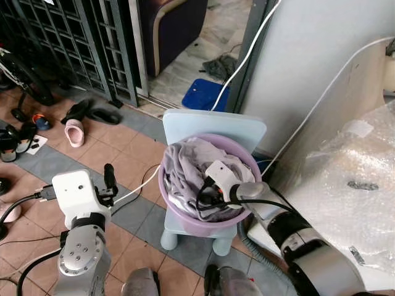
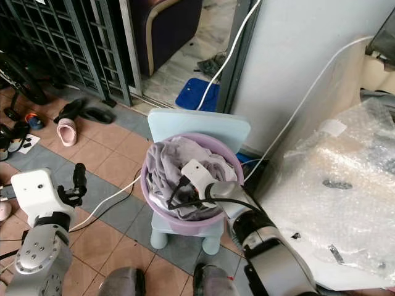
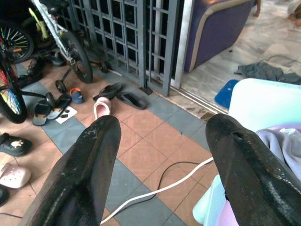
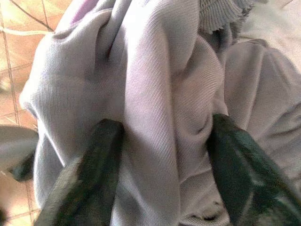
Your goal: Clothes washing
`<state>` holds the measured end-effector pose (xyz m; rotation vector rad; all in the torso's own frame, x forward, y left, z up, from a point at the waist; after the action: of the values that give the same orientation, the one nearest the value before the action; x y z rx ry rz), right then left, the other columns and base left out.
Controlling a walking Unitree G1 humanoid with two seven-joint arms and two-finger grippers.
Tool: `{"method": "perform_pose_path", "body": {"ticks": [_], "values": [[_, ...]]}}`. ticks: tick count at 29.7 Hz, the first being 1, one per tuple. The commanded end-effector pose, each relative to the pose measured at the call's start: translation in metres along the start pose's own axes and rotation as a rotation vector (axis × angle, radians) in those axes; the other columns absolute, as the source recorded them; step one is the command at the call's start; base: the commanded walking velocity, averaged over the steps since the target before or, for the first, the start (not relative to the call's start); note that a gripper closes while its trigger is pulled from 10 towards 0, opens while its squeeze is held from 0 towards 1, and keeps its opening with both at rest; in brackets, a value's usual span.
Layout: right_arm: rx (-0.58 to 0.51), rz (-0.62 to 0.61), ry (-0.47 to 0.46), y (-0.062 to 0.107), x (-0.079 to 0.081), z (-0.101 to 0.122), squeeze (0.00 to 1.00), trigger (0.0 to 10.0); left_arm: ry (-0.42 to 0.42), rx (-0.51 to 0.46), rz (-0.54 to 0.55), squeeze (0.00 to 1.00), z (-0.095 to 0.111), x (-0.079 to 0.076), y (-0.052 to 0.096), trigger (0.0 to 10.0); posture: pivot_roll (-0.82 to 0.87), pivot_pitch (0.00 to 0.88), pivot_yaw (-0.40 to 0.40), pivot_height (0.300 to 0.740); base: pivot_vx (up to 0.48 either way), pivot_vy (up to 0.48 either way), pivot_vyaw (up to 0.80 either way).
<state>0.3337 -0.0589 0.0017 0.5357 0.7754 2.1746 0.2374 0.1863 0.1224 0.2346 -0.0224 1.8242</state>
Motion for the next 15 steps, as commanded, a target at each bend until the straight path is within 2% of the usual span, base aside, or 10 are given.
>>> {"method": "perform_pose_path", "body": {"ticks": [1, 4, 7, 9, 15], "values": [[-0.005, -0.015, -0.065, -0.002, -0.001, 0.002, 0.00, 0.0, -0.005, 0.008, -0.003, 0.00, 0.000, -0.001, 0.004, 10.0, 0.18, 0.160, -0.057, 0.740, 0.000, 0.000, 0.00], [0.051, -0.044, -0.173, -0.004, -0.001, -0.009, 0.00, 0.0, -0.005, 0.005, -0.009, 0.00, 0.001, -0.003, 0.004, 10.0, 0.19, 0.160, -0.055, 0.740, 0.000, 0.000, 0.00], [0.072, -0.058, -0.201, -0.004, -0.004, -0.015, 0.00, 0.0, -0.008, 0.001, -0.012, 0.00, 0.004, -0.003, 0.003, 10.0, 0.19, 0.164, -0.054, 0.740, 0.000, 0.000, 0.00], [0.082, -0.068, -0.267, -0.003, -0.007, -0.019, 0.00, 0.0, -0.015, -0.005, -0.032, 0.00, 0.005, -0.003, 0.002, 10.0, 0.19, 0.166, -0.054, 0.740, 0.000, 0.000, 0.00], [0.071, -0.081, -0.269, -0.002, -0.011, -0.016, 0.00, 0.0, -0.016, 0.012, -0.031, 0.00, 0.001, -0.004, 0.002, 10.0, 0.18, 0.166, -0.052, 0.740, 0.000, 0.000, 0.00]]}}
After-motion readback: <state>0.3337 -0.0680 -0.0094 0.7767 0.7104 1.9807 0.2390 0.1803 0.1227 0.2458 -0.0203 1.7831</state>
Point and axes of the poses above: a point about 5 cm out from each wrist's last joint towards the gripper, its own y axis pointing back from the gripper into the wrist, its own z axis along the axis of the wrist's last joint, x = y × z, the point moved 4 cm from there along -y, pointing out of the wrist towards the gripper, and after that the axes turned 11 degrees about -y, right-handed, at the moved point
